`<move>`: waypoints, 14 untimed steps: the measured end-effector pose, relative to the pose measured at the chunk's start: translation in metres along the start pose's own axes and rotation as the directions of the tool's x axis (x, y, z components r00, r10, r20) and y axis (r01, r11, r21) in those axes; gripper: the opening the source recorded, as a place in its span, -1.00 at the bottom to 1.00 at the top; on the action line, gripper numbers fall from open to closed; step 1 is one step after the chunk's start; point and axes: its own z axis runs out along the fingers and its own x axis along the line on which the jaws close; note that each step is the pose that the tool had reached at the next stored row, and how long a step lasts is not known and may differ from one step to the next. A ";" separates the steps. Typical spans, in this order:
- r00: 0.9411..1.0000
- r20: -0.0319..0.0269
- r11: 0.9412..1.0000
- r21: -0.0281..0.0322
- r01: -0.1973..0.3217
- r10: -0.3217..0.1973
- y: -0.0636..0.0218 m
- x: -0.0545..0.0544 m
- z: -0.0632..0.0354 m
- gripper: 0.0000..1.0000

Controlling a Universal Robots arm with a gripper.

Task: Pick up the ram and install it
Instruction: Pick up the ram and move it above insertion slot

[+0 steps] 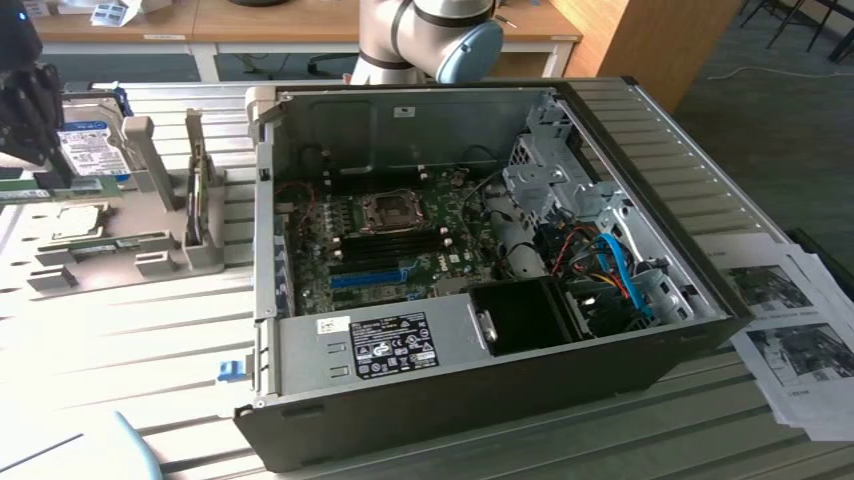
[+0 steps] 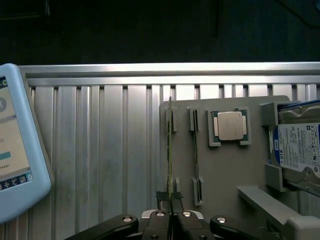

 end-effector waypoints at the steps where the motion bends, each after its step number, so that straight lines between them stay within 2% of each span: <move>1: 1.000 -0.001 1.000 0.000 0.000 0.000 0.0000 0.000 -0.0022 -0.78; 14: 1.000 -0.015 1.000 0.001 -0.001 0.001 0.0007 0.001 -0.0285 -0.78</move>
